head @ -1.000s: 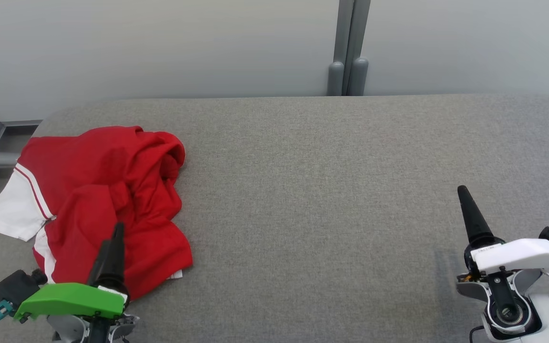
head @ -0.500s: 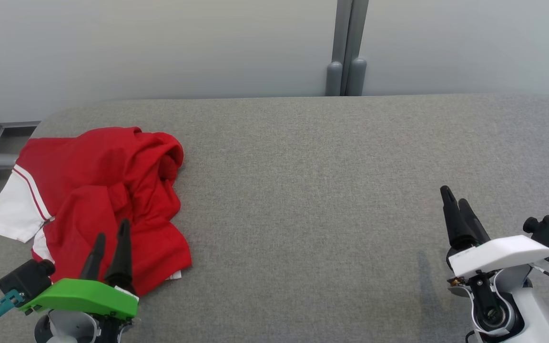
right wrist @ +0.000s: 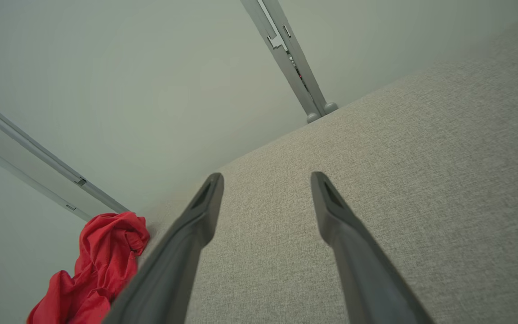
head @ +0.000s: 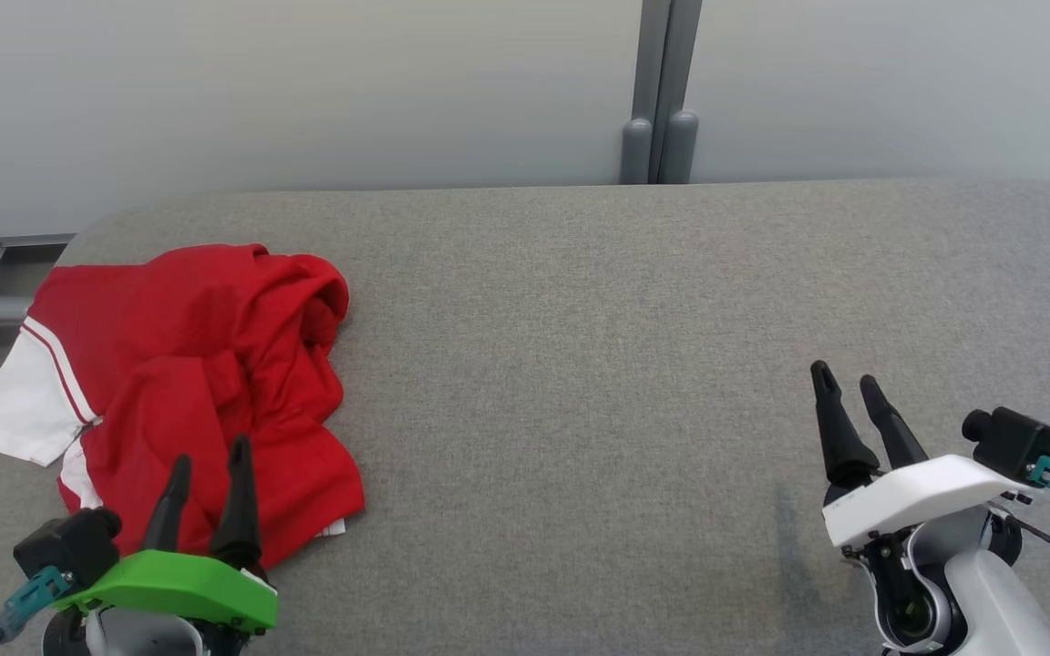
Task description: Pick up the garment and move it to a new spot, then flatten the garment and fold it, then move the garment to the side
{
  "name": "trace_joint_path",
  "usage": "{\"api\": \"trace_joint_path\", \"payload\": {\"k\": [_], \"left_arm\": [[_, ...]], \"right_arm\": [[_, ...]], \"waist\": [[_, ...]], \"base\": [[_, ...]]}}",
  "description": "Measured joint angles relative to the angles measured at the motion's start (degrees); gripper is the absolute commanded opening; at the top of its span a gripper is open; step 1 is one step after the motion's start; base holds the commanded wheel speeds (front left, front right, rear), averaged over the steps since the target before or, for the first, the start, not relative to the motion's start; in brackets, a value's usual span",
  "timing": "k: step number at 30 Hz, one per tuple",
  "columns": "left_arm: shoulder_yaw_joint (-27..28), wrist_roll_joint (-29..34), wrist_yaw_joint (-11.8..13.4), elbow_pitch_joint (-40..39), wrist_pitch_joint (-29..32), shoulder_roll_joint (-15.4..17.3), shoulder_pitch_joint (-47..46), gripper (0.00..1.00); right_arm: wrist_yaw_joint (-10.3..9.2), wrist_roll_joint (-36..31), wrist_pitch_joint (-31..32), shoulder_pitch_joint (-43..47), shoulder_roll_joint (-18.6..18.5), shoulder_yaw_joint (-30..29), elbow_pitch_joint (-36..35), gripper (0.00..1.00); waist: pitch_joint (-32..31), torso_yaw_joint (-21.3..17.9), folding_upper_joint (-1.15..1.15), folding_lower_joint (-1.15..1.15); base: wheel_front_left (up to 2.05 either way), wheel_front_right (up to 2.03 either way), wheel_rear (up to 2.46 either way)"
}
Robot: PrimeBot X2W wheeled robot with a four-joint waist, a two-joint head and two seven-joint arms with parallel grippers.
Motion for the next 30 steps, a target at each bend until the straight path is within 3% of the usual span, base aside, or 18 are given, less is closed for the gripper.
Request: {"api": "trace_joint_path", "payload": {"k": [30], "left_arm": [[-3.31,23.51,3.76,-2.43,-5.56,-0.02,2.64,1.00]], "right_arm": [[-3.18,-23.12,-5.47,0.99,-0.85,5.97,-0.88,1.00]], "waist": [[-0.22,-1.11,0.00,0.00]], "base": [[0.00,0.00,0.00]]}}
